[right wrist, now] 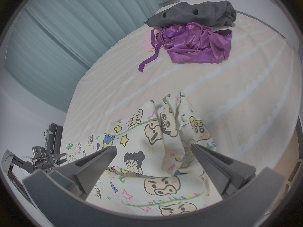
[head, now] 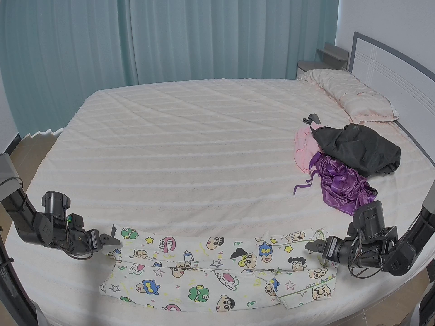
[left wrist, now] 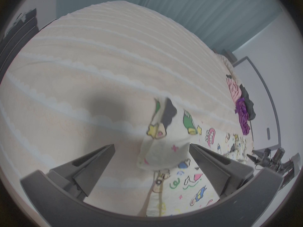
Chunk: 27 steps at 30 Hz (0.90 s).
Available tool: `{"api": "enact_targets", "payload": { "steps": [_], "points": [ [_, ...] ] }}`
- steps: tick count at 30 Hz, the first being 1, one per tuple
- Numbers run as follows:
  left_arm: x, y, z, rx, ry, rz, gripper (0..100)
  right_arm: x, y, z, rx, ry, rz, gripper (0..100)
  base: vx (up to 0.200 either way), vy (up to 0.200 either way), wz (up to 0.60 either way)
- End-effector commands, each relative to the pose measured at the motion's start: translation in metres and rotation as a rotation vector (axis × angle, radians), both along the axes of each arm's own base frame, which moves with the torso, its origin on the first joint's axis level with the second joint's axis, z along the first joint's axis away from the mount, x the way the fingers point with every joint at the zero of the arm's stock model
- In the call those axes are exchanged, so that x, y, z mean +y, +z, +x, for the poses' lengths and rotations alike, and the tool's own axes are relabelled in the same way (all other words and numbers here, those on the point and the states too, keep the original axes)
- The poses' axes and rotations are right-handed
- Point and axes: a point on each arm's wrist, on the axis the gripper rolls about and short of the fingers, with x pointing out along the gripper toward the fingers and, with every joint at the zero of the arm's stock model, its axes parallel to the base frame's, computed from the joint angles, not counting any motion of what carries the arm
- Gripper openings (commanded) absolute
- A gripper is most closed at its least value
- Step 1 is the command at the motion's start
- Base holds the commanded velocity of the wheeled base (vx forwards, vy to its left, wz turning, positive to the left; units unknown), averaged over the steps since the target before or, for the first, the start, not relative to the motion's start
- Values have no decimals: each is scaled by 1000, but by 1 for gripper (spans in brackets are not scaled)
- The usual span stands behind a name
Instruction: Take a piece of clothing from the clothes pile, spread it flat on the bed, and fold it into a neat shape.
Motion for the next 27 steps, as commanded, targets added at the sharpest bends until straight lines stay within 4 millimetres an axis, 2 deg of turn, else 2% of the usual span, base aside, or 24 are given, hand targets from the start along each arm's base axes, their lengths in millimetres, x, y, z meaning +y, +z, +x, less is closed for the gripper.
{"api": "enact_targets", "payload": {
  "steps": [1, 5, 14, 20, 21, 27],
  "points": [
    [-12, -4, -9, 32, -44, 2, 100, -8, 12, -7, -43, -21, 14, 100, 0, 0, 0],
    [-23, -14, -9, 65, -74, 32, 100, -10, 16, -9, -53, -26, 17, 100, 0, 0, 0],
    [-42, -16, -5, 71, -133, 36, 100, -11, 12, -12, -33, -23, 14, 100, 0, 0, 0],
    [-47, -19, -2, 75, -149, 44, 100, -12, 13, -13, -34, -22, 15, 100, 0, 0, 0],
    [-48, -20, -2, 79, -152, 46, 0, -12, 12, -14, -33, -22, 15, 100, 0, 0, 0],
    [-52, -20, -4, 85, -163, 48, 0, -12, 11, -15, -27, -22, 13, 100, 0, 0, 0]
  ]
}}
